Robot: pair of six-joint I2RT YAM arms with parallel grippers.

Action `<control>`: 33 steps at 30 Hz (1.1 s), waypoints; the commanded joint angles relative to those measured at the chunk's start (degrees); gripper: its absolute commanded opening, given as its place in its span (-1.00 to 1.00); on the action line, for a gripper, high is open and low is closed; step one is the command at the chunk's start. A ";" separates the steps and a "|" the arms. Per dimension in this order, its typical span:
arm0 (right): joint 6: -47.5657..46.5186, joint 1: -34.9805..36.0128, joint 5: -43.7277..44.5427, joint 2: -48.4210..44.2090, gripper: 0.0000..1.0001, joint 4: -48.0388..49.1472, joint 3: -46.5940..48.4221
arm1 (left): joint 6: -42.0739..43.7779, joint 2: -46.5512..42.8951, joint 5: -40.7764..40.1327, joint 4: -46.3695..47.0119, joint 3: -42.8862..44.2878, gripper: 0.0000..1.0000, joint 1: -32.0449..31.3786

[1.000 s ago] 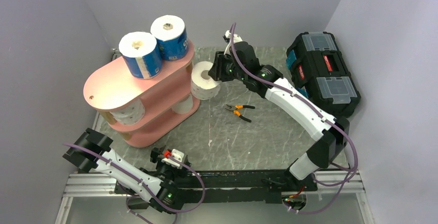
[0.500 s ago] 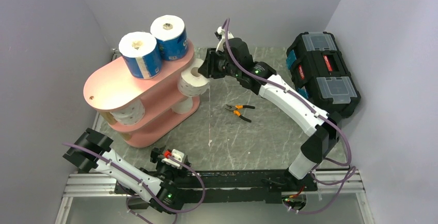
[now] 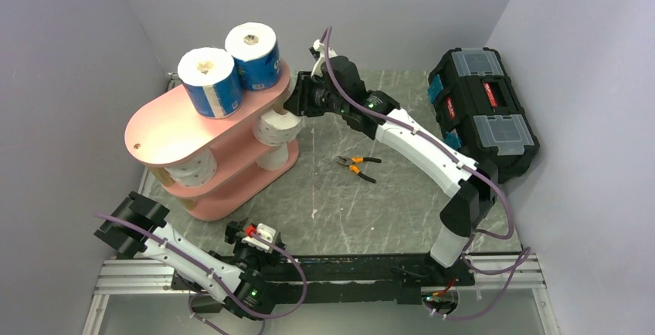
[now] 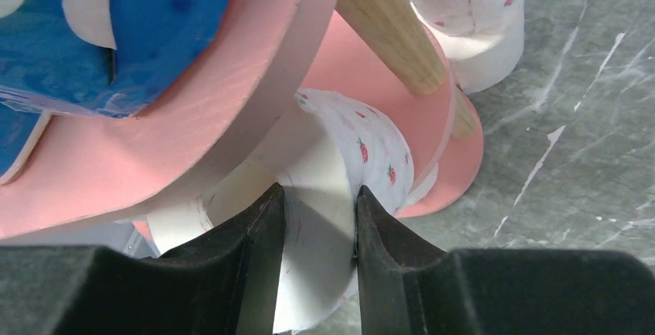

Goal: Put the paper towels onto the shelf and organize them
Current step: Place the paper towel on the shelf.

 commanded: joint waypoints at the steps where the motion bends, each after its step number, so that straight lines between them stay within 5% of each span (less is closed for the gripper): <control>1: 2.44 0.99 -1.48 0.36 -0.53 6.14 3.83 | -13.58 0.36 -0.36 -1.03 0.75 0.98 -0.50; 16: 3.35 1.65 -3.54 0.96 0.16 7.13 3.14 | -13.47 1.08 -0.40 -1.09 1.05 0.98 -0.60; 33: 2.93 1.67 -3.55 -1.18 0.49 8.47 0.12 | -13.22 1.36 -0.48 -1.02 1.23 0.98 -0.66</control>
